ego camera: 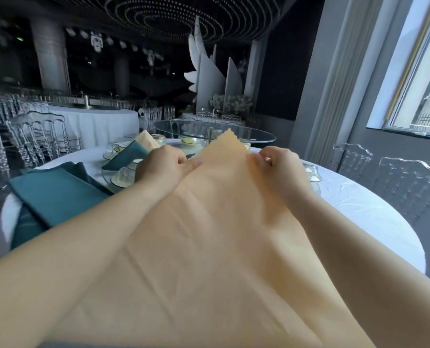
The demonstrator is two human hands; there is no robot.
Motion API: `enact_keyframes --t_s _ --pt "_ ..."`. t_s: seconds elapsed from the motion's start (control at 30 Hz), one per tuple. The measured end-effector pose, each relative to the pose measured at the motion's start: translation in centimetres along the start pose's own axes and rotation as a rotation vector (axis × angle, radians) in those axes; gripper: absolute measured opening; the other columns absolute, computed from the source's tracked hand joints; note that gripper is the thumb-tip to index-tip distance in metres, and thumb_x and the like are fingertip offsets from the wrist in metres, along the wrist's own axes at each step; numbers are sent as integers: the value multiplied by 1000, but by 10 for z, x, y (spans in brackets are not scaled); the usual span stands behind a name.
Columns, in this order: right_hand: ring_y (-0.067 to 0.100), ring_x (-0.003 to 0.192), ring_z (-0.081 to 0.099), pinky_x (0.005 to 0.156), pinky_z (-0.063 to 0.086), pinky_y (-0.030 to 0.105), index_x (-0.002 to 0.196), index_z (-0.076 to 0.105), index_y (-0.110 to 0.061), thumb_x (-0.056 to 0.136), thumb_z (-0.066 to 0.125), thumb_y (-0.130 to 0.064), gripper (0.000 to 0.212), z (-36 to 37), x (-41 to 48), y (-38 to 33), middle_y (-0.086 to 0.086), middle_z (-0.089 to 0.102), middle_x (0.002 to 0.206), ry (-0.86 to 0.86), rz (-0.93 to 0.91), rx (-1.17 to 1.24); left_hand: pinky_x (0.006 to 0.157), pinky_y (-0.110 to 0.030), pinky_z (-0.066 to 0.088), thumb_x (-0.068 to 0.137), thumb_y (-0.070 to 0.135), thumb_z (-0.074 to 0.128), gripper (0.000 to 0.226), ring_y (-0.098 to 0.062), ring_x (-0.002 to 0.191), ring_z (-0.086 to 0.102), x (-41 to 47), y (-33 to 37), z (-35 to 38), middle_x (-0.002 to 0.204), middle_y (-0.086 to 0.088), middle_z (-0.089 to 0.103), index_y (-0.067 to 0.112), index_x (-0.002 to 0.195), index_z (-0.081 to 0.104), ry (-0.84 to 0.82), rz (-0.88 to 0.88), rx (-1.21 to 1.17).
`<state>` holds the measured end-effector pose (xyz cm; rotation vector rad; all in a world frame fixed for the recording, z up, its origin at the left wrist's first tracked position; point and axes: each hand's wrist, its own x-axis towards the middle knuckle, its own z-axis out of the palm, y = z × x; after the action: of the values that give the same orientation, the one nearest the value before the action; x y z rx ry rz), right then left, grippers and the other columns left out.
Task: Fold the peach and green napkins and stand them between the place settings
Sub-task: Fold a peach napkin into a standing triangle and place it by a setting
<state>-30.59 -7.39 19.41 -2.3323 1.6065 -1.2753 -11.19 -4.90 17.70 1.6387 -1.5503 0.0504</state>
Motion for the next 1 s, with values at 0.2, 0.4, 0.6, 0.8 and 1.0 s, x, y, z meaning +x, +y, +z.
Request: enact_keyframes --t_s 0.2,0.4,0.6,0.8,1.0 --pt "27 74 42 57 26 29 67 40 -11 94 38 -22 29 58 22 43 8 46 72 -124 96 -179 53 -28 23 86 56 47 57 -25 70 45 25 -25 58 57 -2 41 13 51 34 -124 -124 199" --pt "36 95 55 71 42 34 103 57 -6 94 37 -20 26 107 42 73 18 62 102 -165 112 -235 67 -26 31 85 60 44 55 -25 76 45 48 -51 101 76 -6 51 15 54 38 -186 -204 281" --pt "35 94 54 71 40 33 107 54 -9 95 34 -21 26 130 50 91 18 62 103 -225 150 -250 68 -25 29 88 51 49 32 -24 94 55 45 -72 120 98 -2 64 20 81 55 -191 -220 207" --pt "36 92 54 72 41 35 106 53 -4 97 34 -24 29 137 47 96 18 61 102 -224 144 -251 77 -36 49 81 35 33 45 -25 88 66 -20 -71 116 100 -4 69 13 98 69 -81 366 100" --pt "34 99 52 75 36 34 108 51 -7 96 35 -24 26 130 33 92 16 61 107 -184 142 -281 104 -15 -14 49 53 -24 104 0 140 -7 -112 -51 110 154 11 -7 25 147 -2 -740 236 297"
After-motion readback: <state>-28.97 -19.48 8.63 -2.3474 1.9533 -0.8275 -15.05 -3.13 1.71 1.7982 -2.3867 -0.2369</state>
